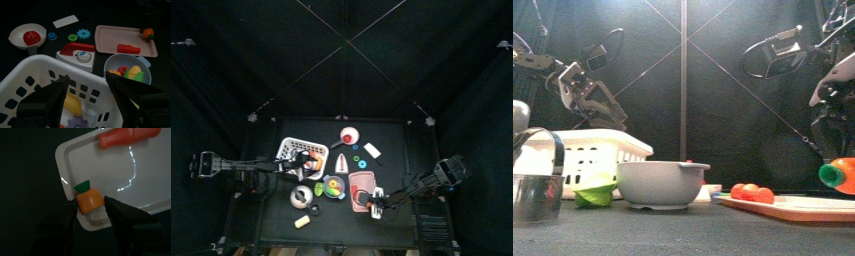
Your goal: Place carrot top in pan
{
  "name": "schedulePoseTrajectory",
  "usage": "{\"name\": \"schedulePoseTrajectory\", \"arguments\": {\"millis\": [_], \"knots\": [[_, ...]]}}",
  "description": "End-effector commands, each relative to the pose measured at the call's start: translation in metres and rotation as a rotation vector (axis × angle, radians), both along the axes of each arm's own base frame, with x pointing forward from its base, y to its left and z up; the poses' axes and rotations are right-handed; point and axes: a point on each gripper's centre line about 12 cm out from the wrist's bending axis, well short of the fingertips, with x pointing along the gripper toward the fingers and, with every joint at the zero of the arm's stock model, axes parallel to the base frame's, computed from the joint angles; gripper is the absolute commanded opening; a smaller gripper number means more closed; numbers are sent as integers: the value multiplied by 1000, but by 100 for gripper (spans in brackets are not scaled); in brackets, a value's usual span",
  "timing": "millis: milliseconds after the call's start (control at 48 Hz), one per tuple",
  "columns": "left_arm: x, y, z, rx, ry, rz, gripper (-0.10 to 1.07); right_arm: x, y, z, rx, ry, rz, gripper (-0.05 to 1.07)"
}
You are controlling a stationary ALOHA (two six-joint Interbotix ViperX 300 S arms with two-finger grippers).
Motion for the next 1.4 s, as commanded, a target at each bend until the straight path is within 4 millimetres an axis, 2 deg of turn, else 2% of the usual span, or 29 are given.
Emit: {"name": "schedulePoseTrajectory", "arguments": {"millis": [0,146,333,604,771,896,1000,1229,1375], "knots": [[3,1,6,4,-26,2,94,10,-11,16,-13,-74,-1,65],[3,1,6,5,-26,2,94,23,-39,33,-39,-144,-57,65],[2,1,6,5,-24,2,94,40,-91,66,-37,-292,-183,65],[3,-2,11,11,-42,-9,94,48,-198,86,-46,-459,-447,65],[0,-2,13,14,-49,-10,94,39,-258,96,-56,-547,-598,65],[0,-2,13,11,-49,-8,94,34,-289,93,-63,-565,-680,66],[0,-2,13,11,-49,-8,94,41,-308,80,-63,-537,-717,66],[-1,-2,11,11,-43,-9,94,57,-338,48,-58,-465,-772,67],[-2,-3,9,12,-38,-10,94,63,-346,34,-52,-429,-793,67]]}}
